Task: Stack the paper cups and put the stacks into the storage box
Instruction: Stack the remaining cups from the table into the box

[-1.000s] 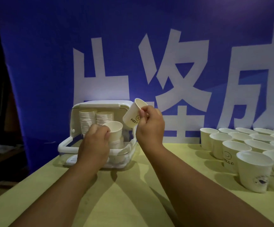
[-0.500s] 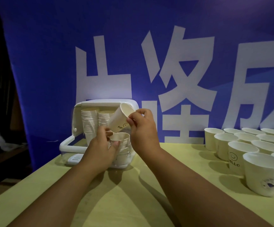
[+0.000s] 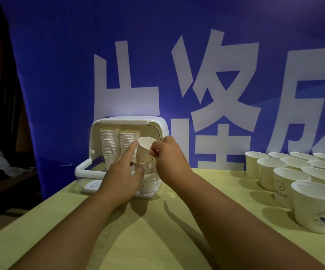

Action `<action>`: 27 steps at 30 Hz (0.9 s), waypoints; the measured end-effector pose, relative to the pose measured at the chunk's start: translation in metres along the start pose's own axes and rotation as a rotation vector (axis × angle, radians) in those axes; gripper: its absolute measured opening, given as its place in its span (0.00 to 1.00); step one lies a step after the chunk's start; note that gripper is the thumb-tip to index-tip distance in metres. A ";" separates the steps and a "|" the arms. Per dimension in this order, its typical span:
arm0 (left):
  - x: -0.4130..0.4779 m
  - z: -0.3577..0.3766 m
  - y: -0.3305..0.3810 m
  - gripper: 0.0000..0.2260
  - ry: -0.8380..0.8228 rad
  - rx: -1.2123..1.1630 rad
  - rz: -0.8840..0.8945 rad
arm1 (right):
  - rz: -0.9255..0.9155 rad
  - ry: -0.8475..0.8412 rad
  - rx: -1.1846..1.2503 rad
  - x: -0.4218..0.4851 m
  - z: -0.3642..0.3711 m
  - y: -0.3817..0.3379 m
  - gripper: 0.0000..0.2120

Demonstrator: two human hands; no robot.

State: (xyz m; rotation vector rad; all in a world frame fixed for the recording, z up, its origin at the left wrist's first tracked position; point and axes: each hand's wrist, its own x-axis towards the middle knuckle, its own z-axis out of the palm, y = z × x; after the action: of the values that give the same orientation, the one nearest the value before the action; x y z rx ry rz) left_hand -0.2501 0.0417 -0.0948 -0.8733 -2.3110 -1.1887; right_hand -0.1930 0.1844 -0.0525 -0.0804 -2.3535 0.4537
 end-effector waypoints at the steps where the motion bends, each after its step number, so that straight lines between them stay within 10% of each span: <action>1: -0.001 -0.001 0.000 0.41 -0.002 -0.014 -0.001 | 0.013 -0.001 0.005 -0.001 0.002 0.002 0.10; 27: 0.000 -0.011 0.013 0.07 0.102 0.174 0.053 | 0.171 0.084 0.093 -0.023 0.004 0.020 0.08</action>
State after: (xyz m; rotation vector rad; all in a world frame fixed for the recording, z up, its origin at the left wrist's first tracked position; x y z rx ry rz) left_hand -0.2410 0.0386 -0.0814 -0.7879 -2.2554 -0.9701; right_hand -0.1801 0.1972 -0.0774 -0.2540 -2.2488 0.6305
